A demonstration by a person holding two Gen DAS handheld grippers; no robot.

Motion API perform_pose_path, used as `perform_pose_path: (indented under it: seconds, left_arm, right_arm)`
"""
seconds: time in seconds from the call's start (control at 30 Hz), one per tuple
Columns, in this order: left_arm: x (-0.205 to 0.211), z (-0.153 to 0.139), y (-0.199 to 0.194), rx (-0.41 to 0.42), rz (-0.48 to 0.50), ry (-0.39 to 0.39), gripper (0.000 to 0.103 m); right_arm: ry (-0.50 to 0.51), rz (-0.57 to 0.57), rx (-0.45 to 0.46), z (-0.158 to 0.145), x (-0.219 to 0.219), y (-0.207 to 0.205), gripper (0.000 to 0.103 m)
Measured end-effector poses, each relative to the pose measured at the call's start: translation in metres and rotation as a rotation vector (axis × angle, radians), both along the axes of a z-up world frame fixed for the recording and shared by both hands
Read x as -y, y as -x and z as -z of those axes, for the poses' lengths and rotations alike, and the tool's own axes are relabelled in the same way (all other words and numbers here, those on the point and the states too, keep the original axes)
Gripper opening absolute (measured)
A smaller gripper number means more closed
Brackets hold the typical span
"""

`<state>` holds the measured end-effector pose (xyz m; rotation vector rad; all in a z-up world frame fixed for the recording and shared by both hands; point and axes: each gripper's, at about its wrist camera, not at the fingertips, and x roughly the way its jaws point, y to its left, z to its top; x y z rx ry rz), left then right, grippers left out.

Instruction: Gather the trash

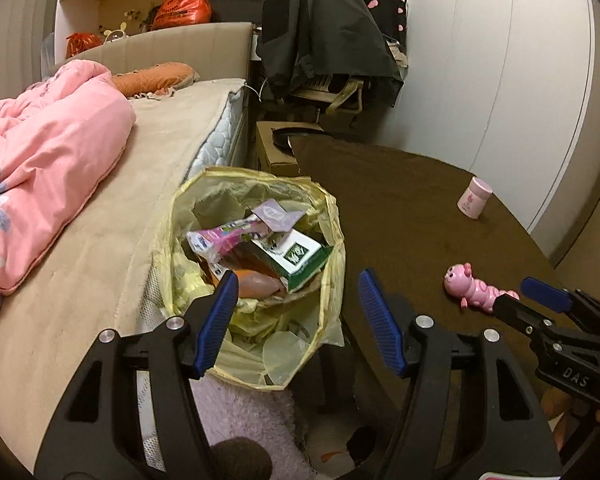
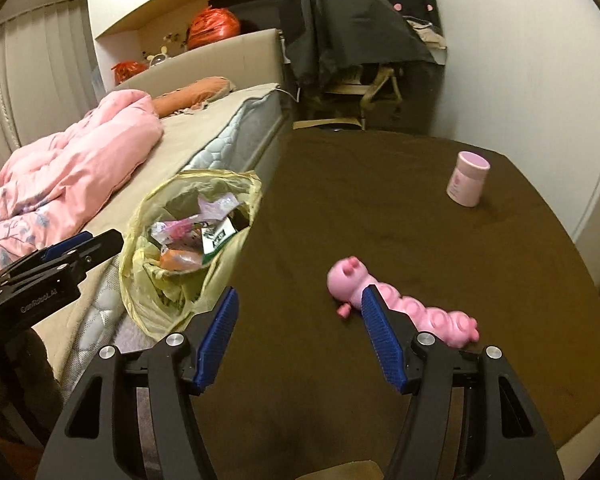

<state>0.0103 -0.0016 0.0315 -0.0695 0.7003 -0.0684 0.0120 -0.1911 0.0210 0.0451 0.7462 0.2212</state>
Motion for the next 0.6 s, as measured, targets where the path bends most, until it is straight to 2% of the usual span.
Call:
perform_pose_path:
  seconds: [0.27, 0.6]
  left_arm:
    - [0.0054, 0.0108, 0.0039, -0.038, -0.011, -0.044, 0.06]
    - [0.0035, 0.0069, 0.0084, -0.026, -0.02, -0.054, 0.06]
  right_arm:
    - [0.027, 0.008, -0.01, 0.005, -0.0049, 0.0037, 0.06]
    - [0.006, 0.026, -0.003, 0.0036, -0.0004, 0.005, 0.06]
